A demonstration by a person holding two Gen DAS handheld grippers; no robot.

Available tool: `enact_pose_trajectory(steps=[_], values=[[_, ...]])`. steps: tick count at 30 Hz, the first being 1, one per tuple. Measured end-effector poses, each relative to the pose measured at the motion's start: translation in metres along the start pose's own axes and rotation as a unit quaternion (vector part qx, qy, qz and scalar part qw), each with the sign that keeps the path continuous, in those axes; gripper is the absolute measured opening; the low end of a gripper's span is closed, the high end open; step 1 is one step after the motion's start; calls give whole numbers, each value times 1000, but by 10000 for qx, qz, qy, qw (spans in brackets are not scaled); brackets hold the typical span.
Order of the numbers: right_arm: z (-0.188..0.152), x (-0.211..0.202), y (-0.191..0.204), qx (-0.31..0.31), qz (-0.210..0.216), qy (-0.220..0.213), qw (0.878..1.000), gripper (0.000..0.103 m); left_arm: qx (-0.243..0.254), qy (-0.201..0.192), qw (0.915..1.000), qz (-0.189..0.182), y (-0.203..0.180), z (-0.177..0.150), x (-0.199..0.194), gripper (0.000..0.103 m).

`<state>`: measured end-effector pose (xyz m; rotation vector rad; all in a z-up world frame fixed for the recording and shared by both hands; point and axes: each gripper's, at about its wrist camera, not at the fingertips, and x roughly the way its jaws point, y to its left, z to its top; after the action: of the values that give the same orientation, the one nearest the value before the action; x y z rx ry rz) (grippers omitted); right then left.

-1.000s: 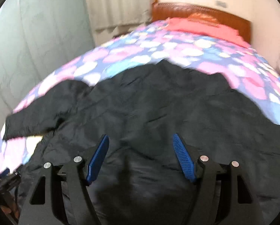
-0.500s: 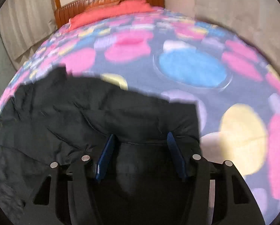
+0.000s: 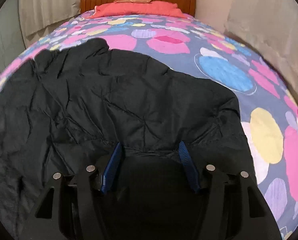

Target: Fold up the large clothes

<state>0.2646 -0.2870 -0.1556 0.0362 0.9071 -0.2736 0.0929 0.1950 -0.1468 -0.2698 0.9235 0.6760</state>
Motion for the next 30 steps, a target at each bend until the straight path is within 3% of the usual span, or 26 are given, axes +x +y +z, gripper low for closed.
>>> enact_pose_trajectory(steps=[5, 8, 11, 20, 22, 25, 28, 30], values=[[1, -31, -3, 247, 209, -76, 9994, 61, 2, -8, 10000, 1, 0, 0, 0, 101], [-5, -46, 2, 207, -88, -278, 9994, 66, -6, -2, 10000, -10, 1, 0, 0, 101], [-12, -35, -7, 372, -345, -156, 9986, 66, -7, -4, 10000, -9, 0, 0, 0, 101], [-24, -20, -10, 404, -309, -168, 9986, 67, -63, 38, 9999, -112, 4, 1, -1, 101], [-25, -20, -10, 402, -309, -193, 9985, 67, -124, 88, 9995, -276, 8, 3, -1, 101], [-26, -20, -10, 391, -317, -226, 9985, 67, -380, 92, 9957, -839, 25, 9, -6, 101], [-27, -21, -10, 401, -307, -246, 9984, 67, -1130, 5, 9793, -1677, 57, 21, -3, 101], [-27, -21, -11, 393, -313, -257, 9984, 67, -1475, 75, 9719, -1835, 71, 30, 5, 101]])
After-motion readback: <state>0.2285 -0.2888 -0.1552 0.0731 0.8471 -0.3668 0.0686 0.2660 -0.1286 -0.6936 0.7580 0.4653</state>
